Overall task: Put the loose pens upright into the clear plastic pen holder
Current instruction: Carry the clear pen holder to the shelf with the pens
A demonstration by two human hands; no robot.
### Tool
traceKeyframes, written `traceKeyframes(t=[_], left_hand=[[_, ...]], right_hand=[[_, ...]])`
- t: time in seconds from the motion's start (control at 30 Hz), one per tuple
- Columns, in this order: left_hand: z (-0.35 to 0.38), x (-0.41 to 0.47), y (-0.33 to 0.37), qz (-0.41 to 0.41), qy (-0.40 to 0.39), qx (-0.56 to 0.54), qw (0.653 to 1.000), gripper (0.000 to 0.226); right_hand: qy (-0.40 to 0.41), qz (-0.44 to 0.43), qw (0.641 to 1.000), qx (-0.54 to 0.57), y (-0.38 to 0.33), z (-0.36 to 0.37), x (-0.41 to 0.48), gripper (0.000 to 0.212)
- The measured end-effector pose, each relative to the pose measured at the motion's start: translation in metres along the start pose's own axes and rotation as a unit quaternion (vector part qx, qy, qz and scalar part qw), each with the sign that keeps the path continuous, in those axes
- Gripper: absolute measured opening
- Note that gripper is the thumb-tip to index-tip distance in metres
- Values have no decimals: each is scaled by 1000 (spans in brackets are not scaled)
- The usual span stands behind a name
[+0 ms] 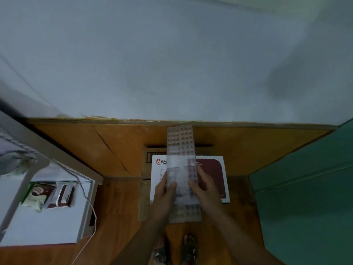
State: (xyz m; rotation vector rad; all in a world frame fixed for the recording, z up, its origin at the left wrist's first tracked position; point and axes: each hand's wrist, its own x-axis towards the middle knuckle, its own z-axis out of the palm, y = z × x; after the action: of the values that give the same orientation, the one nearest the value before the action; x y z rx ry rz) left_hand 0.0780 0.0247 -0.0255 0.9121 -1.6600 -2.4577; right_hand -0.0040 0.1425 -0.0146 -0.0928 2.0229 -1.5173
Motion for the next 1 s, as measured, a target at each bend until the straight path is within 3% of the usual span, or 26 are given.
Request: traceKeyframes(t=[0.27,0.47,0.63,1.0], left_hand=[[-38,-49,16,34,91,-107,989,47],[-75,-128,15,126,277,-169,937,50],[-91,-223,-18,185,454,-225,842,48],[-127,-427,-93,285,680,-307,602,52]], right_hand=[[-118,-57,991,11,-30,45,-24,55],[-314,-75,945,-41,-46,110,-61,47],[-489,-92,865,-67,-31,165,-123,49],[-726,-103,665,-141,16,285,-317,54]])
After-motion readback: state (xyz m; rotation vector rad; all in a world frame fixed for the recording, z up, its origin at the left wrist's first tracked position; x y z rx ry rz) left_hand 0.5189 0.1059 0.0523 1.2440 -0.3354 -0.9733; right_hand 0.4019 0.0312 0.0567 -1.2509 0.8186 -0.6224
